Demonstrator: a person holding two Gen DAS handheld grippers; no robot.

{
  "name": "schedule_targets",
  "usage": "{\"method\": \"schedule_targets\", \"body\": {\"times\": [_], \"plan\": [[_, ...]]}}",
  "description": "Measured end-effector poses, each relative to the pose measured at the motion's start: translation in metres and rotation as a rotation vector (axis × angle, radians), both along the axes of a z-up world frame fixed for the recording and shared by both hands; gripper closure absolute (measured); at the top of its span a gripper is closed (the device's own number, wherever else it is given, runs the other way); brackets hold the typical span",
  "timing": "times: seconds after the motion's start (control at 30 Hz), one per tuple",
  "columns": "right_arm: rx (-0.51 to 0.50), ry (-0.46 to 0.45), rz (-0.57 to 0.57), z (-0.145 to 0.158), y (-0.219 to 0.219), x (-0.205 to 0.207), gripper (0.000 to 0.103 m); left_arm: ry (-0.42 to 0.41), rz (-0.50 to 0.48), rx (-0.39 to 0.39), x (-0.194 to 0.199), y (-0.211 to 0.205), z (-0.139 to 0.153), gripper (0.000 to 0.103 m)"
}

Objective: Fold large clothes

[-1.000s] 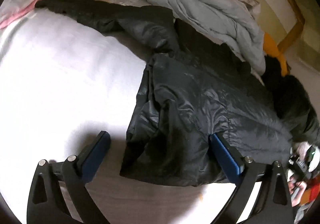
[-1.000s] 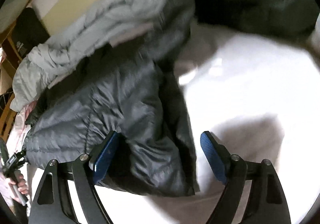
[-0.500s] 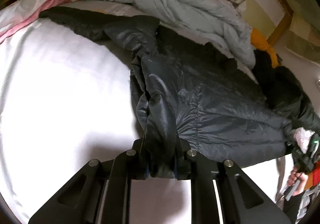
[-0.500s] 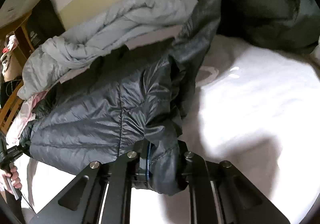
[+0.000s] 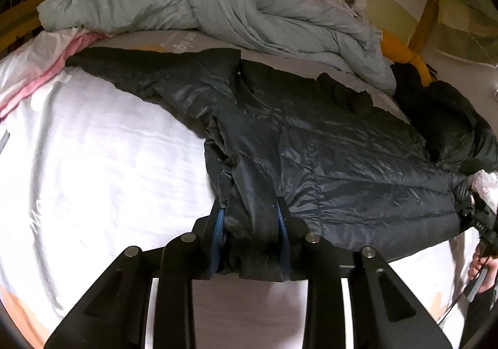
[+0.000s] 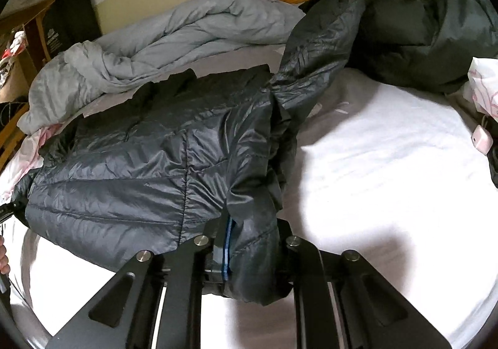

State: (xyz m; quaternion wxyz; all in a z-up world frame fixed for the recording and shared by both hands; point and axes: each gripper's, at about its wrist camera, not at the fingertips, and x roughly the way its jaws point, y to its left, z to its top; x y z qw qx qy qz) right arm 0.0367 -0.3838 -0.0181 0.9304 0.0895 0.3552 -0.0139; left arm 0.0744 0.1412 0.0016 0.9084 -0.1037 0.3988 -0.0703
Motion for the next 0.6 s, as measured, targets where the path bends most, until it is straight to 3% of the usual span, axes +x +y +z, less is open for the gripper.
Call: {"method": "schedule_targets", "body": {"times": [0.23,0.47,0.6], "plan": [[-0.022,-0.017,-0.015,0.002,0.002,-0.001,0.085,-0.036,0.032,0.045,0.0,0.005,0.004,0.057],[-0.028,-0.037,-0.05,0.006,-0.005,-0.008,0.075,-0.086,0.031,0.073,0.016,0.006,0.015,0.057],[-0.035,-0.06,-0.083,0.01,-0.009,-0.009,0.07,-0.099,0.045,0.01,0.025,0.024,0.022,0.055]]}}
